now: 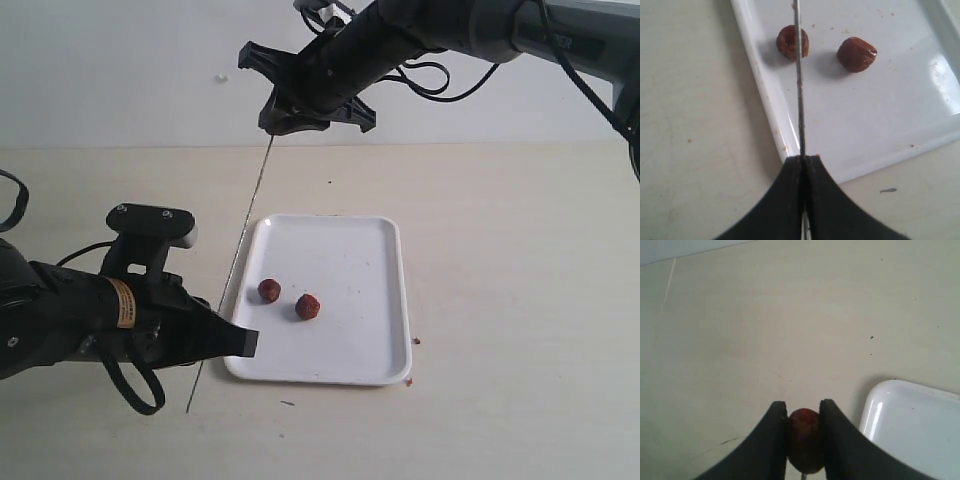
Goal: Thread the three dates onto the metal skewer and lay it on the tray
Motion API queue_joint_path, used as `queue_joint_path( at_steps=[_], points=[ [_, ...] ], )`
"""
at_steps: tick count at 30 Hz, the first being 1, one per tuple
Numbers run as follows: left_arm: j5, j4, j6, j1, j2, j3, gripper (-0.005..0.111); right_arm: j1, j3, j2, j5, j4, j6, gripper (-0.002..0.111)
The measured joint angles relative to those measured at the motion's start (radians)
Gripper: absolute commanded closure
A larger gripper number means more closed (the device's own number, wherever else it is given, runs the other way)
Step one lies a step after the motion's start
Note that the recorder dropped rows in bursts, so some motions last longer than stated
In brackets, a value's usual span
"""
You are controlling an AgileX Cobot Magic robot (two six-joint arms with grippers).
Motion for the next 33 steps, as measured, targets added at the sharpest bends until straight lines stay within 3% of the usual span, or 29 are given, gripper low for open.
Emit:
queue_joint_path(
  at_steps=[33],
  points=[
    [0.043,0.002,-0.027,0.000,0.002,-0.064,0.107,-0.004,0.000,0.000,0.010,0.013,-0.019,0.085]
  ],
)
